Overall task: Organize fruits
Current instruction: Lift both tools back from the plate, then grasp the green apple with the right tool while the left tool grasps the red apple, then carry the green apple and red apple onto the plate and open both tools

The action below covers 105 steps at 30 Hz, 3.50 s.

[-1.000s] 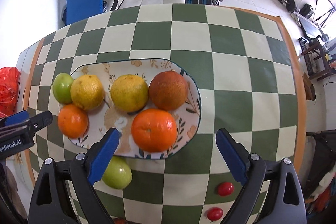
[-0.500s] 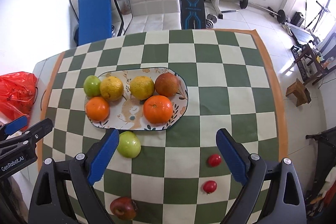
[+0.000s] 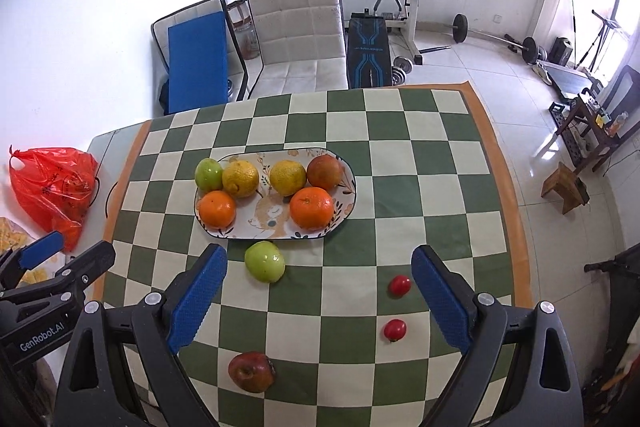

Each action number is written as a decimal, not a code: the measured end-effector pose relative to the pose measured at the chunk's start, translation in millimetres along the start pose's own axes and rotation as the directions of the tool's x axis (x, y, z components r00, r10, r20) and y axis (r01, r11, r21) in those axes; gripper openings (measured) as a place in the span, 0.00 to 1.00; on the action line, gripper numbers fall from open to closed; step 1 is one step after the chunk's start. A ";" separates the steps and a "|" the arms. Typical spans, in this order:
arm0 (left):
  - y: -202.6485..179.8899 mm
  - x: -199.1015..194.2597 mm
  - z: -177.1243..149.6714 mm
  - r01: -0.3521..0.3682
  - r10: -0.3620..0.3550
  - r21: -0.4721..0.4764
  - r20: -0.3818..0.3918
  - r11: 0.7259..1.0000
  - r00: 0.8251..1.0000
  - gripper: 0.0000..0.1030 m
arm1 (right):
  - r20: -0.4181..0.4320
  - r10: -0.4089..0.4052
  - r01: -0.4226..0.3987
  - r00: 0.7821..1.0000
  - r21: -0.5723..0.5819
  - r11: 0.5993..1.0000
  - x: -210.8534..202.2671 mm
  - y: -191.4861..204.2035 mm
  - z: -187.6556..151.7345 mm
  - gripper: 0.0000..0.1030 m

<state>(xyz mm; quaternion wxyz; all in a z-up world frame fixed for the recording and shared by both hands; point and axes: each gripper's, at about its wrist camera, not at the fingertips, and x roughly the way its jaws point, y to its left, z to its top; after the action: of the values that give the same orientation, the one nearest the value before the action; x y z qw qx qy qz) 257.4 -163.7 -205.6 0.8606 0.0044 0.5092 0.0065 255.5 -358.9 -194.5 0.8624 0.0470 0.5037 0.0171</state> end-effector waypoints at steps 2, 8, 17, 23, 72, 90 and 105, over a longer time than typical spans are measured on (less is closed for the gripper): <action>-1.6 0.0 -1.0 0.001 -0.001 -0.002 0.000 1.000 1.000 0.86 | 0.000 0.006 -0.006 1.000 0.007 1.000 -1.3 -0.7 -2.0 0.93; -4.9 24.7 -0.1 -0.046 0.047 0.006 -0.041 0.999 0.998 0.97 | -0.030 0.040 -0.039 0.999 0.037 0.999 11.8 -5.9 -1.3 0.93; 17.9 138.5 -25.1 -0.163 0.147 -0.031 -0.288 0.986 0.946 0.98 | -0.285 0.153 -0.137 0.946 0.078 0.988 136.6 0.2 -21.9 0.92; 34.8 196.7 -48.6 -0.179 0.121 -0.096 -0.433 0.979 0.893 0.98 | -0.414 0.204 -0.183 0.887 0.090 0.979 221.1 25.7 -39.2 0.76; -77.4 223.6 -114.3 0.125 -0.081 0.036 -0.575 0.992 0.814 0.64 | -0.444 0.135 -0.156 0.886 -0.010 0.988 226.1 -9.7 -137.8 0.59; -49.6 224.4 -103.8 0.139 -0.116 -0.003 -0.574 0.990 0.810 0.64 | -0.466 0.171 -0.171 0.868 0.043 0.984 232.6 -28.3 -128.0 0.59; -17.8 223.9 34.0 0.236 -0.328 -0.247 -0.465 0.940 0.822 0.64 | -0.295 0.376 -0.299 0.879 0.274 0.914 216.9 -47.6 -38.1 0.59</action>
<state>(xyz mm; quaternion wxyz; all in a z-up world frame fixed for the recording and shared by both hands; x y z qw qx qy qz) 395.1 -178.0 -385.7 0.6877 -0.1500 0.7064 -0.0750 328.2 -387.2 -405.9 0.7350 0.2260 0.6280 0.1199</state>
